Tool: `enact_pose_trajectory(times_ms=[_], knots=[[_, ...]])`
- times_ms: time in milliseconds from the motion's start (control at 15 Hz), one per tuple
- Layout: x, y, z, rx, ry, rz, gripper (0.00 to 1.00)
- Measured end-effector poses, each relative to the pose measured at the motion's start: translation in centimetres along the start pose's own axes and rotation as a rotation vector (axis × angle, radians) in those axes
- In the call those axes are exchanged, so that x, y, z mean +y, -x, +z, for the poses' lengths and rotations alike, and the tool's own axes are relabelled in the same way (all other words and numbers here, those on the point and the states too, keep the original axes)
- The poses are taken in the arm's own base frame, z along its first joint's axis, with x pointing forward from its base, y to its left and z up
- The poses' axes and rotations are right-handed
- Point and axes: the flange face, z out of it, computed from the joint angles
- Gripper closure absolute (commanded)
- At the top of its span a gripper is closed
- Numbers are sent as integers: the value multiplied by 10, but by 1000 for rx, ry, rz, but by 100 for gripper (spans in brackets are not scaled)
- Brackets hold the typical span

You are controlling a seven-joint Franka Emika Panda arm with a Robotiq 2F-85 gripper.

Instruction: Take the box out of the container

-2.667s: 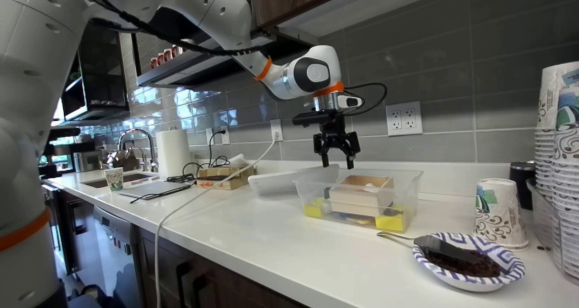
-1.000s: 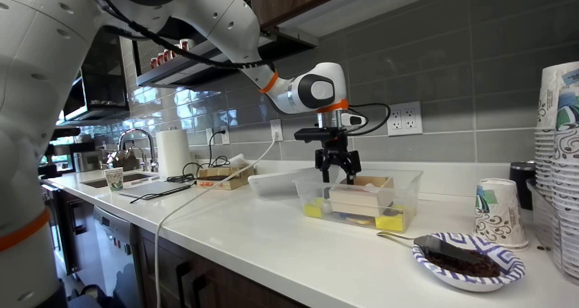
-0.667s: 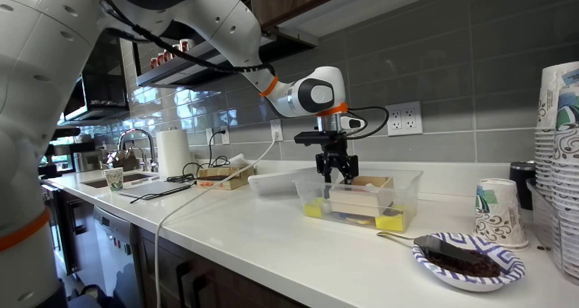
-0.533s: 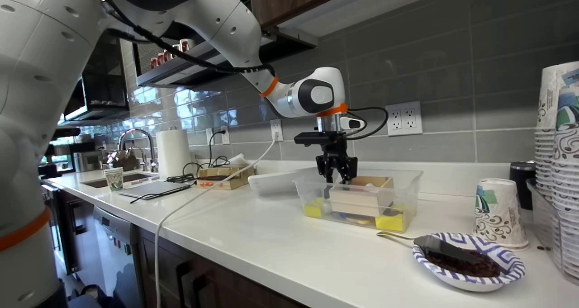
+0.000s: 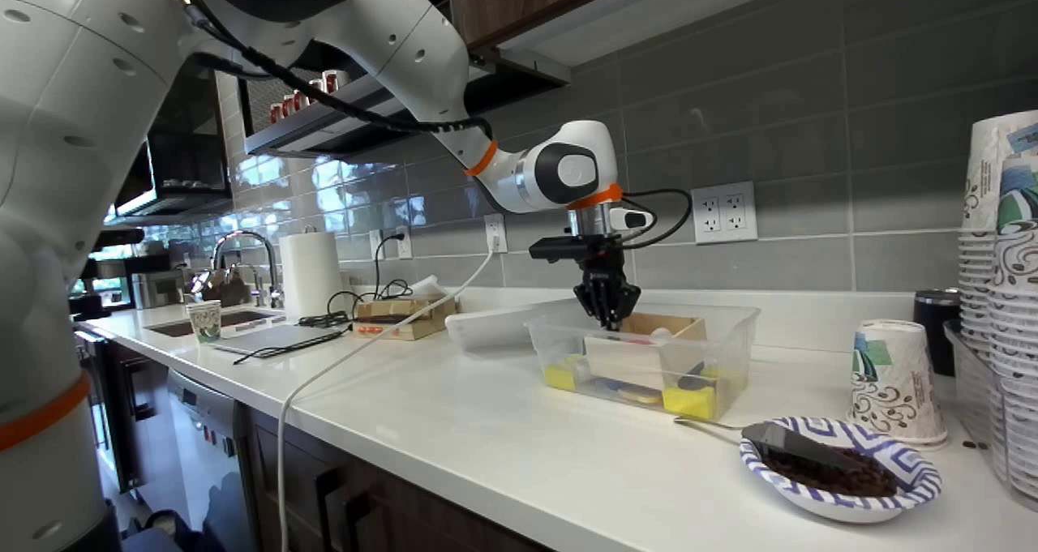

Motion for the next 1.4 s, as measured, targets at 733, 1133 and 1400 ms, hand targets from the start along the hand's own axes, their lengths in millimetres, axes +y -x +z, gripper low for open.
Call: enact_pose_trajectory(times_ms=[733, 1133, 1400], knots=[[3, -3, -1, 25, 48, 48, 98], [-5, -3, -7, 40, 98, 66, 98], [-10, -2, -22, 45, 112, 60, 98]])
